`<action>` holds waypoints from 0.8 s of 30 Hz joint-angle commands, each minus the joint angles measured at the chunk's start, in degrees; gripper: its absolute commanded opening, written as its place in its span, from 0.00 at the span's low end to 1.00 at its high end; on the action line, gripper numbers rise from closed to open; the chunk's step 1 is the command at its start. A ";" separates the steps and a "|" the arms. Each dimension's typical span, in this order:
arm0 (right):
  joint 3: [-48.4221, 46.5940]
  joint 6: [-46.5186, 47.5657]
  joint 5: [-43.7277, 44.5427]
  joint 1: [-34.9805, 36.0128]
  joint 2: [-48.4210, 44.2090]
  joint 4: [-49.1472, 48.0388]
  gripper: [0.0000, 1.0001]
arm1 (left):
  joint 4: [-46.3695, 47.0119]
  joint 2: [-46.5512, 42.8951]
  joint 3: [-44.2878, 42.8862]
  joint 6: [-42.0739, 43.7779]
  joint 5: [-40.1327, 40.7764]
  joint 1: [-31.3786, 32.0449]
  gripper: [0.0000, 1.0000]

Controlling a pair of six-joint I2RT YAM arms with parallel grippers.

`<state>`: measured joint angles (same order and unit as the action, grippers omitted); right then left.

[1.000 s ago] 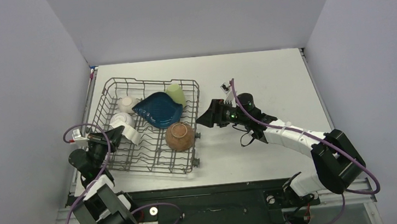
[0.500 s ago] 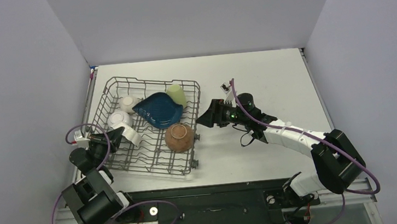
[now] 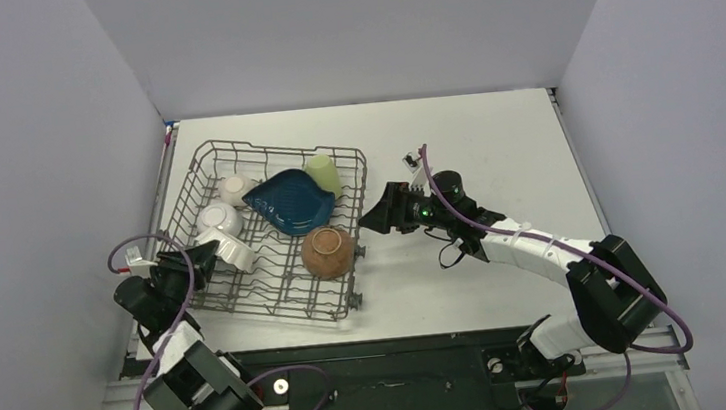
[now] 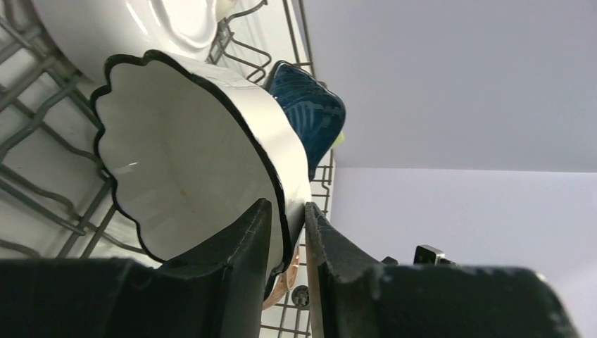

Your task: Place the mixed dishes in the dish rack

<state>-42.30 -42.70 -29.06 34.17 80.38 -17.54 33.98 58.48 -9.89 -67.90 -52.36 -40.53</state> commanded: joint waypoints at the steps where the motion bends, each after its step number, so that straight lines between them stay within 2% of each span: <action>1: -1.36 0.39 -1.00 -0.09 0.26 -3.84 0.68 | -18.27 -1.16 -3.64 10.42 1.31 -1.91 0.22; 3: -1.35 0.30 -1.20 -0.12 0.32 -3.89 0.68 | -21.39 -0.49 -3.95 12.17 1.30 -2.76 0.22; 7: -1.30 0.25 -1.25 -0.13 0.06 -3.80 0.68 | -26.88 -1.07 -4.79 15.16 2.19 -3.76 0.31; 14: -1.34 0.33 -1.30 -0.17 -0.16 -3.52 0.68 | -42.00 -3.84 -9.89 20.55 9.16 -3.78 0.43; 24: -1.61 0.13 -1.41 -0.14 0.35 -3.30 0.68 | -52.73 -4.07 -15.09 24.65 16.34 -3.76 0.56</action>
<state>-42.30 -42.70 -29.45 34.17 80.38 -17.54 -7.51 54.43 -23.24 -48.73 -42.63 -44.29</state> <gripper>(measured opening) 0.685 0.544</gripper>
